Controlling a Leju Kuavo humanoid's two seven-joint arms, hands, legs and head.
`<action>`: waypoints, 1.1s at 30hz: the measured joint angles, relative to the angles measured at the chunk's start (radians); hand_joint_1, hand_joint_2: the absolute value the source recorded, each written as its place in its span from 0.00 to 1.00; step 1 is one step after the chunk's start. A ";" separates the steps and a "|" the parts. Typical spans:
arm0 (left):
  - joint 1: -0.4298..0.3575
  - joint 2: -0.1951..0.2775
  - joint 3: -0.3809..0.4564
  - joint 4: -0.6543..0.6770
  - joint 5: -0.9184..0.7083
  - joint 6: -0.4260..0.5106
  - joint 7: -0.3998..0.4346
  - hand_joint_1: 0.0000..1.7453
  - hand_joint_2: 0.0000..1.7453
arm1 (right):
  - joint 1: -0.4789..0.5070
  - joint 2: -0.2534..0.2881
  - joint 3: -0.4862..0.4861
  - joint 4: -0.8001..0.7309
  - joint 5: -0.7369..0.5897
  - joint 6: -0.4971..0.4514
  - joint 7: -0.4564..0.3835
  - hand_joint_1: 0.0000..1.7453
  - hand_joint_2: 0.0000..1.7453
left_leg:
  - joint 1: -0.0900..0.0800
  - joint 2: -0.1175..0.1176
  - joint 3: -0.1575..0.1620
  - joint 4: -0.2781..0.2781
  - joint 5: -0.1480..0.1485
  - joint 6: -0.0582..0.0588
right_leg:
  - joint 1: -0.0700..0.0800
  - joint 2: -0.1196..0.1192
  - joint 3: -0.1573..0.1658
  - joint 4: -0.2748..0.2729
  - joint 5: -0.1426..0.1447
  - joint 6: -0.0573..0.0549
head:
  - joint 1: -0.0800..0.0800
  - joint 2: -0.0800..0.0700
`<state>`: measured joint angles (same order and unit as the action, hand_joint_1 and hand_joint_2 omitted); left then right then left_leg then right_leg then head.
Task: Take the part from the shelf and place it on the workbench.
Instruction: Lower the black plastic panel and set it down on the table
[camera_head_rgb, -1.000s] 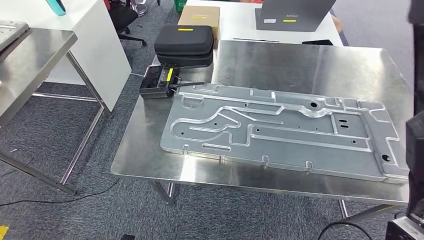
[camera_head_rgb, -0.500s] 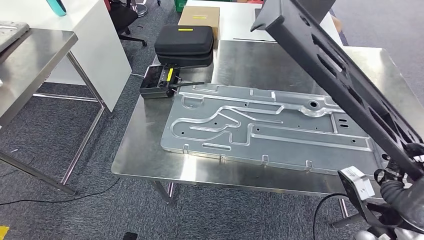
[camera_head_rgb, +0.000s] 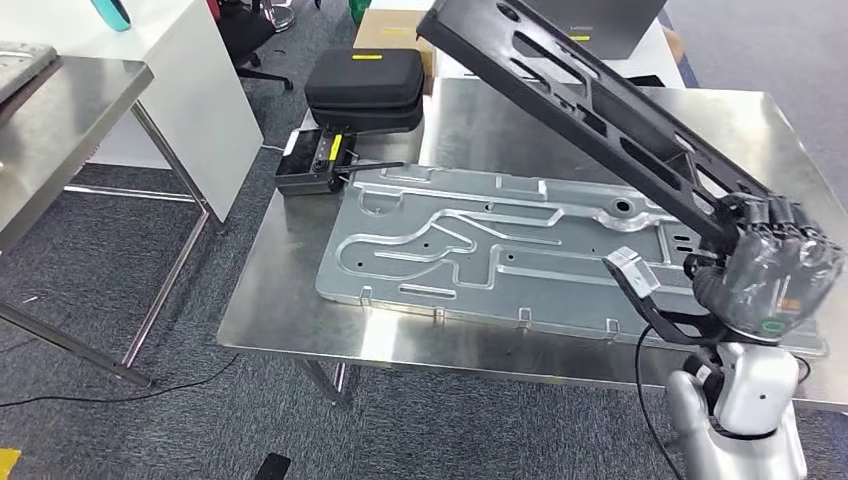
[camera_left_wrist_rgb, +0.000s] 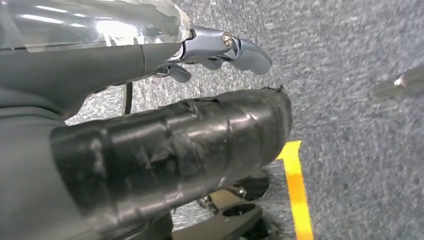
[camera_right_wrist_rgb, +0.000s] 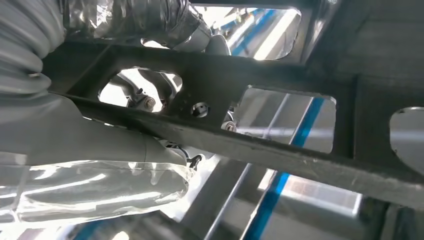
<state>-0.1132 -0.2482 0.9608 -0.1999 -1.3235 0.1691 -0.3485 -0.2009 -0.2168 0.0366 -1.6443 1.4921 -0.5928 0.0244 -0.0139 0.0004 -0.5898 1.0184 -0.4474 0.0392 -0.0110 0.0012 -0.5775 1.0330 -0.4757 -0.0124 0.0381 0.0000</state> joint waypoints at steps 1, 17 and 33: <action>-0.002 0.000 -0.005 0.000 -0.005 -0.003 0.003 0.00 0.00 | -0.029 -0.005 0.022 0.021 0.027 0.020 0.020 1.00 1.00 | -0.001 0.000 0.000 -0.006 0.003 0.001 | -0.001 0.000 -0.001 -0.002 0.002 0.006 | 0.000 0.000; -0.028 -0.004 -0.062 0.000 -0.031 -0.028 0.037 0.00 0.00 | -0.540 -0.134 0.606 0.511 0.078 0.231 0.287 1.00 1.00 | 0.013 -0.008 -0.013 0.009 0.004 -0.017 | -0.006 0.001 -0.036 0.019 0.013 0.019 | 0.001 0.000; -0.025 -0.001 -0.065 0.000 -0.004 -0.020 0.032 0.00 0.00 | -0.512 -0.176 0.635 0.675 0.078 0.169 0.300 1.00 1.00 | 0.013 -0.008 -0.032 0.003 0.023 -0.012 | -0.009 0.009 -0.022 0.000 0.012 0.025 | 0.001 0.000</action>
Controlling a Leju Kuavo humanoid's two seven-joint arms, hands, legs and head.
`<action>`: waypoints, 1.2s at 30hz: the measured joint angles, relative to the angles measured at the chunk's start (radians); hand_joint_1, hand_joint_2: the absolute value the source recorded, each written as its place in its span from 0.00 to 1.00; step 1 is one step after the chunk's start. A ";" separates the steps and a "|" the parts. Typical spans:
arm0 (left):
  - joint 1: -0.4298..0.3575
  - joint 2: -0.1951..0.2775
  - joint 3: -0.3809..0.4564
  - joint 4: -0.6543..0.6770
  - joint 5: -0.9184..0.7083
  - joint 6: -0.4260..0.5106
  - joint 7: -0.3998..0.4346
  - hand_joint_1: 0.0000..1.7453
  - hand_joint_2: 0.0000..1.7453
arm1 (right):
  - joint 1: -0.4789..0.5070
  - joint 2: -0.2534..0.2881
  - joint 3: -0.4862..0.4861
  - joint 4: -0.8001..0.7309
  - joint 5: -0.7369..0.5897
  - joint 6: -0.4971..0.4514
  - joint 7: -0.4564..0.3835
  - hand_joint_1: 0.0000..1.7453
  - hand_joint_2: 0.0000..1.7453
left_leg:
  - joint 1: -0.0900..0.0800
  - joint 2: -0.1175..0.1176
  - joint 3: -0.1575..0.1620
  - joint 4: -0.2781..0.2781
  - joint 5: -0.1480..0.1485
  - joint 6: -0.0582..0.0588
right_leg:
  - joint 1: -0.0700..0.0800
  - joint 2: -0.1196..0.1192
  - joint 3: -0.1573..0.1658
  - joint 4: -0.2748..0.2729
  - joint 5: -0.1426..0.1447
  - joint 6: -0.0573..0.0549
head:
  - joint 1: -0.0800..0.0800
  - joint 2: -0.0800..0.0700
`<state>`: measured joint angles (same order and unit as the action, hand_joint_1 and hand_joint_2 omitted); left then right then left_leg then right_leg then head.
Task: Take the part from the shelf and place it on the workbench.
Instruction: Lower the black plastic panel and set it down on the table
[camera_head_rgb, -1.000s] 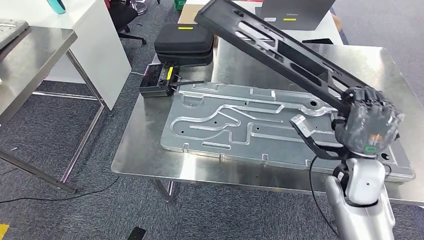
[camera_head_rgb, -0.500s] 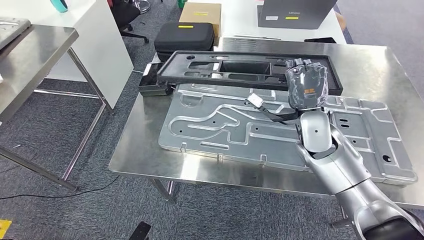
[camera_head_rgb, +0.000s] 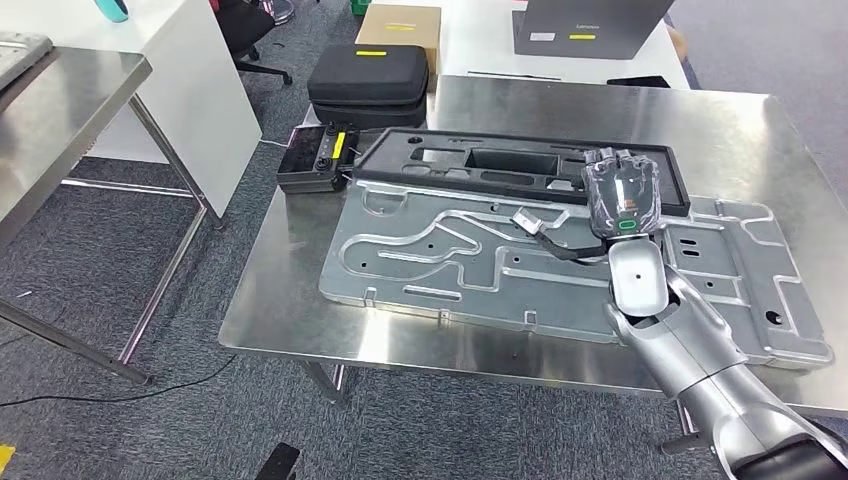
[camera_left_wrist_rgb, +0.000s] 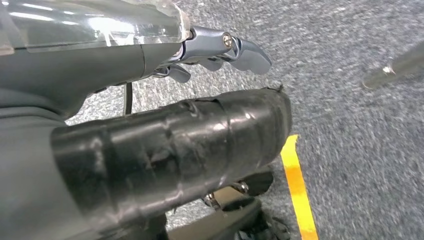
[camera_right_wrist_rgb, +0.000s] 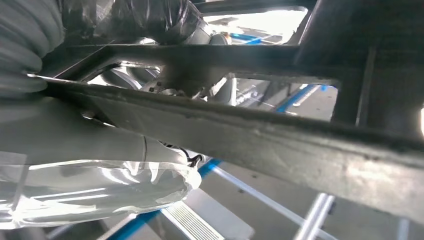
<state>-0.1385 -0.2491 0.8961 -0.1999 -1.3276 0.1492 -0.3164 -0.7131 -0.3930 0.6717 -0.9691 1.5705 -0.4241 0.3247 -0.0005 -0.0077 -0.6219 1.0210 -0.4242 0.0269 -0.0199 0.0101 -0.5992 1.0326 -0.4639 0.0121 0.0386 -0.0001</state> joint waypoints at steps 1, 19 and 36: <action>0.001 0.000 0.000 0.000 0.003 0.001 -0.001 0.00 0.00 | 0.013 -0.008 -0.004 0.002 0.000 -0.010 -0.004 1.00 1.00 | 0.002 0.000 0.004 -0.007 0.003 0.005 | 0.000 -0.001 0.002 0.002 -0.004 0.005 | 0.000 0.000; 0.014 0.002 0.001 0.000 0.044 0.013 -0.016 0.00 0.00 | 0.277 -0.071 -0.146 -0.003 0.000 -0.098 -0.008 1.00 1.00 | -0.001 0.000 -0.022 0.091 -0.076 -0.016 | -0.003 -0.013 -0.009 0.001 0.014 -0.022 | -0.001 0.000; 0.032 0.004 0.003 0.000 0.065 0.025 -0.025 0.00 0.00 | 0.584 -0.041 -0.422 -0.084 0.000 -0.206 -0.072 0.00 1.00 | -0.002 0.003 0.052 -0.027 -0.019 0.030 | -0.004 -0.014 -0.069 0.164 -0.095 0.023 | 0.000 0.000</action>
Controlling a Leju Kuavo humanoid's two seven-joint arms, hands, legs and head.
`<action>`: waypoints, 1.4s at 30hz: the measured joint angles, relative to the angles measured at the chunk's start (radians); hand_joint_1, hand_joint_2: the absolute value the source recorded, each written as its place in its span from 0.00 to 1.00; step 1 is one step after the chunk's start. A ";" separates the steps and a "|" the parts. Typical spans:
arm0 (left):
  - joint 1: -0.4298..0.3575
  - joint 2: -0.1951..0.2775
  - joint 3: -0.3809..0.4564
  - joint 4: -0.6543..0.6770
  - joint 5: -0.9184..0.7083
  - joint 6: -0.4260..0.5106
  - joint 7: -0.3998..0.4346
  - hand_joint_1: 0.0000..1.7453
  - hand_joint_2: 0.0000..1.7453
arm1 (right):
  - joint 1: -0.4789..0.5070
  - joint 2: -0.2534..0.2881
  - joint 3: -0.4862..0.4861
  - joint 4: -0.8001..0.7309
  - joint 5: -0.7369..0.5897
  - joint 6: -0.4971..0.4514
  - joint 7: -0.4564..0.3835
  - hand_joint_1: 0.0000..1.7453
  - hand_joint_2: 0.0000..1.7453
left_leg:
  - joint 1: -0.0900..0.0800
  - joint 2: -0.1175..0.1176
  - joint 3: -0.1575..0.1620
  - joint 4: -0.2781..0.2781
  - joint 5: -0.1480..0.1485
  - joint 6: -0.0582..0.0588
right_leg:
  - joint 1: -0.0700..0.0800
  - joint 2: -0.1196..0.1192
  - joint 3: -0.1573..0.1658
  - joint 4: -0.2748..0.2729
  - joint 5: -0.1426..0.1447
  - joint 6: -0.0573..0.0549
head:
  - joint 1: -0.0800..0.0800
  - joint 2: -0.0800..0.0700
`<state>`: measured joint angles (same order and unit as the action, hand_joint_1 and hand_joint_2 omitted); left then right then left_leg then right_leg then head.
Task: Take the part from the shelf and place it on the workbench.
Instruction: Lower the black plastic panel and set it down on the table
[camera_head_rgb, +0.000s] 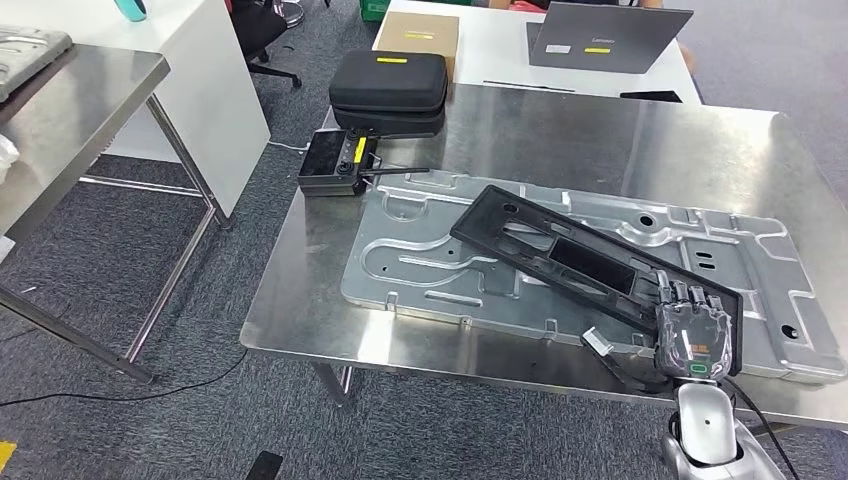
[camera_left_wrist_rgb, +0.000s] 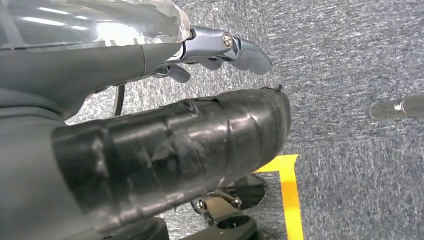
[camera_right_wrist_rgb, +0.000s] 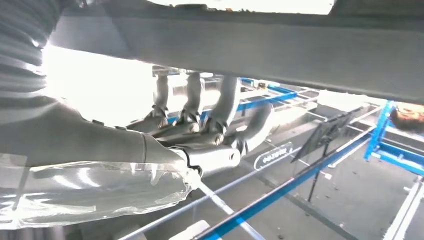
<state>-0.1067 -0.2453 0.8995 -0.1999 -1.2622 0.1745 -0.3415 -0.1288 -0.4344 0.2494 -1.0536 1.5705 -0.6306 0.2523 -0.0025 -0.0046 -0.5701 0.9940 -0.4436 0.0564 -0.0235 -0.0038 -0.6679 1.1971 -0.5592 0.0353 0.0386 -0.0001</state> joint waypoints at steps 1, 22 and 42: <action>0.001 0.000 0.000 0.000 0.001 0.000 0.000 0.00 0.00 | 0.013 0.004 -0.010 -0.007 0.000 -0.002 -0.002 0.00 1.00 | -0.001 0.000 -0.001 0.001 0.000 0.001 | 0.000 0.001 -0.029 0.063 -0.026 0.002 | 0.000 0.000; 0.009 0.001 0.002 0.000 0.009 0.002 -0.006 0.00 0.00 | 0.105 0.037 -0.084 -0.136 0.000 -0.045 -0.024 0.00 0.00 | 0.013 0.000 -0.011 0.092 -0.052 -0.058 | 0.001 0.003 0.092 -0.170 0.093 -0.045 | -0.001 0.000; 0.021 0.004 0.028 0.000 0.049 0.001 -0.037 0.00 0.00 | 0.503 -0.169 -0.319 -0.713 -0.133 0.181 -0.251 0.00 0.00 | -0.001 0.001 0.025 0.028 -0.049 -0.033 | 0.003 0.008 0.083 -0.154 0.082 -0.025 | -0.001 0.000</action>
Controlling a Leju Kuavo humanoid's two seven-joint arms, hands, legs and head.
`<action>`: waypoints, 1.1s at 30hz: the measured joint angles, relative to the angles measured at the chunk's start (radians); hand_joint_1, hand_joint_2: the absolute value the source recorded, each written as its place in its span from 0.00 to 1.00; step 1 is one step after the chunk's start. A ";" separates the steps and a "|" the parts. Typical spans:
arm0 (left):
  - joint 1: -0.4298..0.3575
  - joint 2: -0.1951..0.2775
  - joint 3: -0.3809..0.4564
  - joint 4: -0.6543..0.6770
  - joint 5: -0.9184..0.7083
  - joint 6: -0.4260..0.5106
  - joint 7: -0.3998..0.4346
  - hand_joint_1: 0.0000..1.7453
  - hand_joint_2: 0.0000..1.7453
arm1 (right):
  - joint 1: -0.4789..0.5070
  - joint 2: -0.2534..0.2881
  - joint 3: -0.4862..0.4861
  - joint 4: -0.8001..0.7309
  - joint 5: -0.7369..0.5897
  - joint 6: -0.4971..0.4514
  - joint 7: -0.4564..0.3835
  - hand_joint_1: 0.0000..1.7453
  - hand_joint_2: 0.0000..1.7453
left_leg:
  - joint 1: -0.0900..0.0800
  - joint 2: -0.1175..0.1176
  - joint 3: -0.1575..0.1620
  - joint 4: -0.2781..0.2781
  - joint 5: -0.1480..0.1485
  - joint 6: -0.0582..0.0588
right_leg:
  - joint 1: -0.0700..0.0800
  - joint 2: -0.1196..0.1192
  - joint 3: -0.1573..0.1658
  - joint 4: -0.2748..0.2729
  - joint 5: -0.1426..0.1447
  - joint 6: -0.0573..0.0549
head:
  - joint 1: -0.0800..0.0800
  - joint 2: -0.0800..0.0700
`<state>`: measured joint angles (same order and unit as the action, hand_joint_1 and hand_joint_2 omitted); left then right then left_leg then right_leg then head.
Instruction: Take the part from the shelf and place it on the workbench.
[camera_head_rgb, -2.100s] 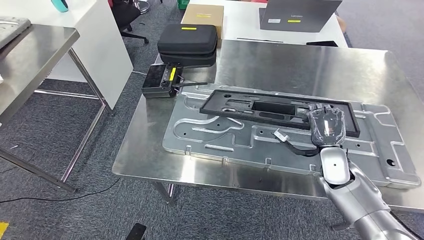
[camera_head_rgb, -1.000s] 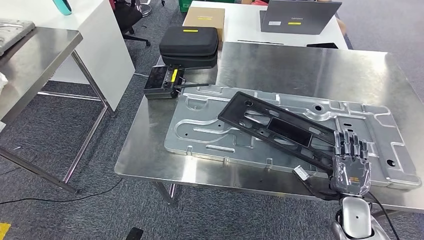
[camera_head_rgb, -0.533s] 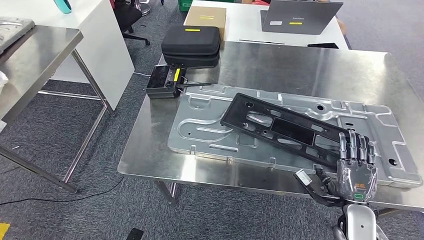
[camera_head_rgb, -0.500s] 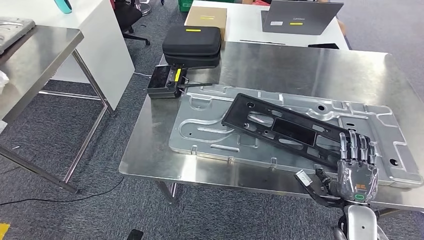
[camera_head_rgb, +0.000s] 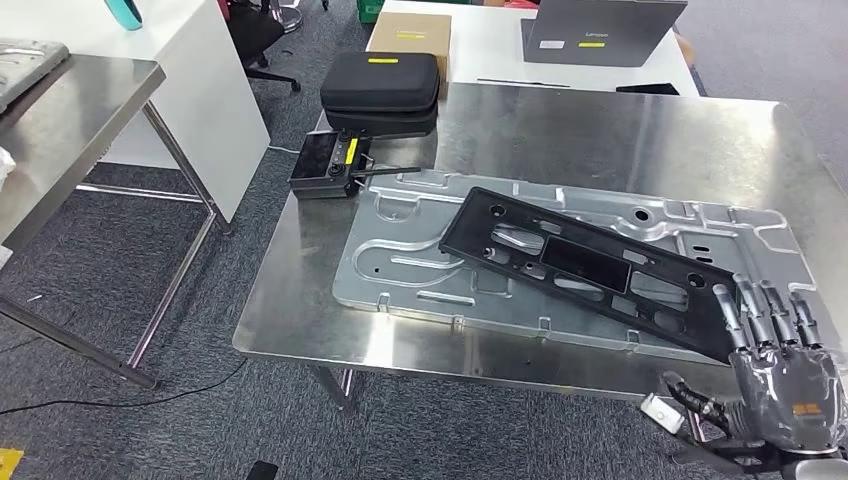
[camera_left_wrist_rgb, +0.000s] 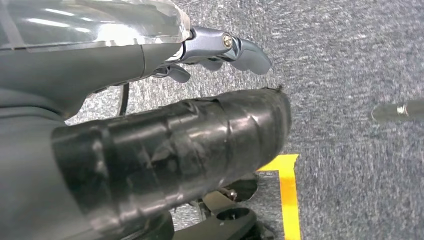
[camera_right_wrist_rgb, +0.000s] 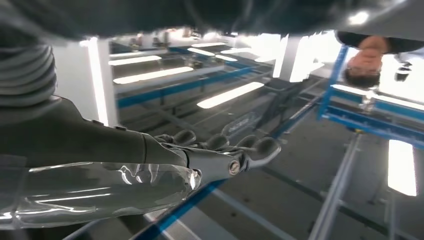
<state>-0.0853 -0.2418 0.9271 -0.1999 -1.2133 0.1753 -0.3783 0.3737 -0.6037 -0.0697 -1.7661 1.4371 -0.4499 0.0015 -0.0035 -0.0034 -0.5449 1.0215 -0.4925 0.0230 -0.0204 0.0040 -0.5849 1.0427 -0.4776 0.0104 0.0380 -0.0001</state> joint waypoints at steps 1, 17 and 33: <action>0.000 0.000 0.001 0.000 0.002 0.000 -0.002 0.00 0.00 | 0.018 -0.007 -0.010 -0.024 -0.008 0.000 -0.002 0.00 0.00 | 0.000 0.000 -0.002 0.009 -0.009 -0.005 | -0.002 0.000 0.001 -0.001 0.000 -0.007 | 0.000 0.000; 0.006 -0.005 0.030 0.000 0.019 0.096 0.049 0.00 0.00 | -0.042 0.578 -0.165 -0.208 -0.800 -0.249 -0.563 0.00 0.25 | -0.001 0.007 0.016 -0.030 0.019 0.019 | 0.009 0.002 0.006 0.004 -0.005 -0.002 | 0.000 0.000; 0.008 -0.008 0.051 0.000 0.023 0.114 0.062 0.00 0.00 | -0.050 0.770 -0.194 -0.217 -0.898 -0.250 -0.609 0.00 1.00 | 0.006 0.010 -0.046 0.026 0.019 -0.021 | 0.002 -0.002 0.036 -0.012 -0.015 -0.031 | 0.000 0.000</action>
<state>-0.0770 -0.2495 0.9784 -0.1999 -1.1899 0.2892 -0.3160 0.3235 0.1661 -0.2640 -1.9828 0.5395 -0.7004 -0.6070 0.0021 0.0064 -0.5905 1.0473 -0.4733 0.0018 -0.0186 0.0025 -0.5484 1.0311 -0.4929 -0.0203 0.0380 -0.0003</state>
